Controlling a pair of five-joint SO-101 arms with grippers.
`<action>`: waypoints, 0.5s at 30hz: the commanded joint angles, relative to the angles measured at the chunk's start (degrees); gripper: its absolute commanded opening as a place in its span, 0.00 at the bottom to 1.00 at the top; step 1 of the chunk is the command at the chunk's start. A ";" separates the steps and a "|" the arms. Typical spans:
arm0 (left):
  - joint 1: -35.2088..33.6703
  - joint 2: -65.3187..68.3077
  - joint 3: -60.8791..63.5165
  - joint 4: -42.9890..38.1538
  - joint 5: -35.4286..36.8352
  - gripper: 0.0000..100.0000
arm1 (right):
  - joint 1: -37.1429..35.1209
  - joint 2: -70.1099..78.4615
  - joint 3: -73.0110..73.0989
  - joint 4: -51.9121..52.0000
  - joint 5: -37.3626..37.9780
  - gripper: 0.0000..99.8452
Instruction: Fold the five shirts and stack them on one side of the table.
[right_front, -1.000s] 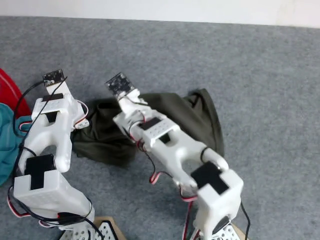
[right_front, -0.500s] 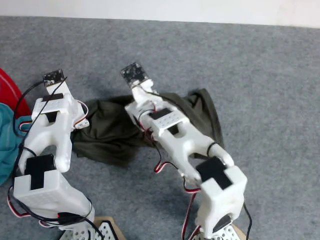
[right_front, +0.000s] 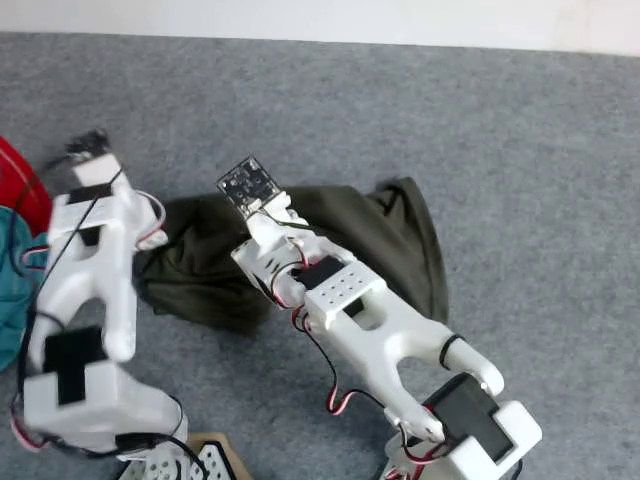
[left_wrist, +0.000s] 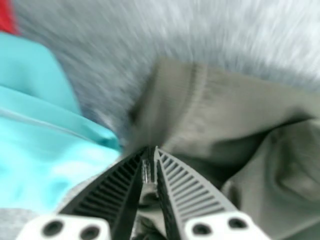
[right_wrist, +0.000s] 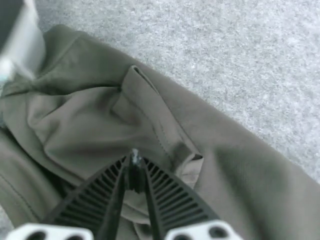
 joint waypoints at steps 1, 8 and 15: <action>-0.92 -11.47 -0.75 3.25 0.44 0.05 | 0.04 -2.95 -0.40 -0.22 -0.70 0.01; 5.49 -16.66 -0.57 4.22 0.44 0.05 | 0.04 -2.95 -0.31 -0.22 -0.70 0.01; 13.32 -8.57 -0.57 4.22 5.98 0.05 | 0.22 -2.86 -0.31 -0.22 -0.70 0.01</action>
